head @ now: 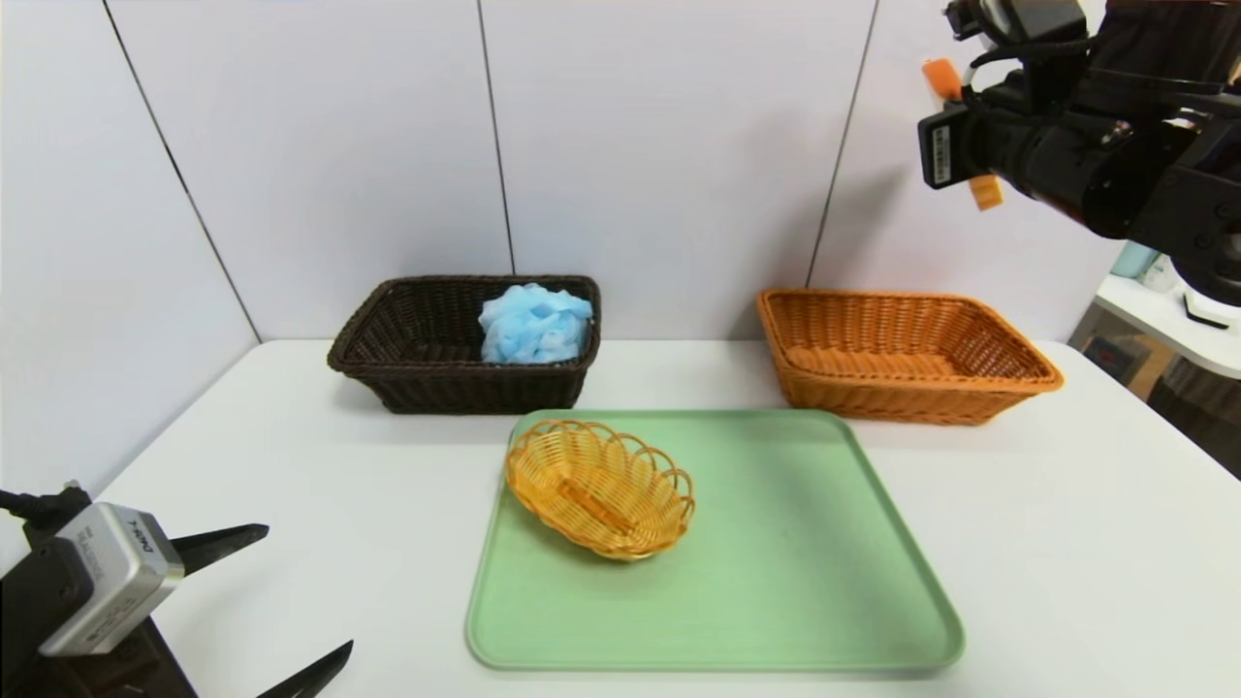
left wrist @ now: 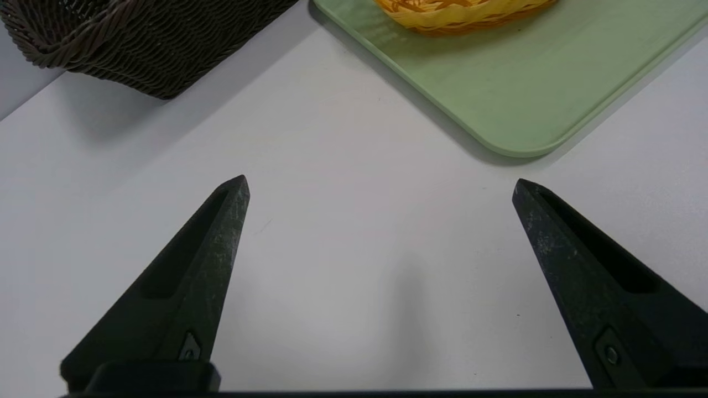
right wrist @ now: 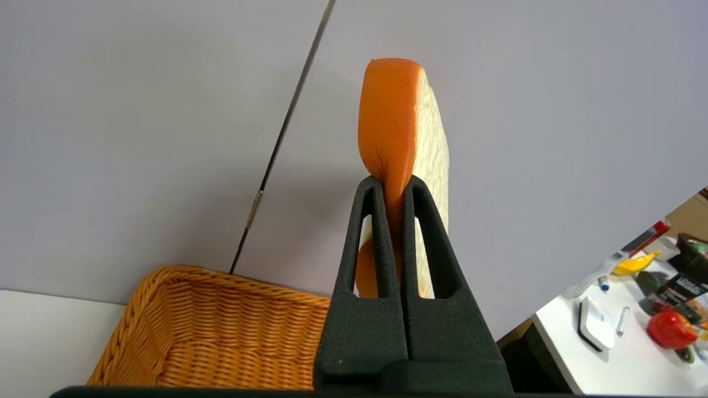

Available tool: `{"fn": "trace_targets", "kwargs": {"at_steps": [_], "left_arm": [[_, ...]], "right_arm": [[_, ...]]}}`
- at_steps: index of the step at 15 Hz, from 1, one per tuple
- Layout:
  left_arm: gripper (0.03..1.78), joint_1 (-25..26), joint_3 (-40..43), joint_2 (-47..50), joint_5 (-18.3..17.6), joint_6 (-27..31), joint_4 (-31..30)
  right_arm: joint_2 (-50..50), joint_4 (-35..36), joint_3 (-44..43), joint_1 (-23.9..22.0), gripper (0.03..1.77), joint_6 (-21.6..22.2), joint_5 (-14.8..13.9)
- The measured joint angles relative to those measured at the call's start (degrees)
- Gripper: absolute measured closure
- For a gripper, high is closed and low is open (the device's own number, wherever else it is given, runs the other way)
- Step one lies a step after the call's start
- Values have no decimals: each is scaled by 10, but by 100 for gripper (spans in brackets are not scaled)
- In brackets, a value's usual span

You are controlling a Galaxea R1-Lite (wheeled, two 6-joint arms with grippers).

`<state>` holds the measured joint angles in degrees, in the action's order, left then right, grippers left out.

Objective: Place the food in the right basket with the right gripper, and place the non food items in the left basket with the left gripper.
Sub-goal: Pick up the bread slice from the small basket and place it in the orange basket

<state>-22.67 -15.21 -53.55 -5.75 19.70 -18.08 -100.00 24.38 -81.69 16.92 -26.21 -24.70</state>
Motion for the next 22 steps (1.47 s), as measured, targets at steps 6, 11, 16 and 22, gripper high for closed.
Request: {"fn": "trace_targets", "kwargs": {"at_steps": [6,11,16,22], "left_arm": [[12,1,0,0,0,1,0],[12,1,-1,1,0,3,0],[12,1,0,1,0,3,0],[12,1,0,2,0,4,0]], "right_arm": [[0,0,47,3,174,46,-27],[0,-1,78,9,174,79,-44],[-6,-2,82,11,174,125,-55],[-17,-6,82,22,174,192,-69]]}}
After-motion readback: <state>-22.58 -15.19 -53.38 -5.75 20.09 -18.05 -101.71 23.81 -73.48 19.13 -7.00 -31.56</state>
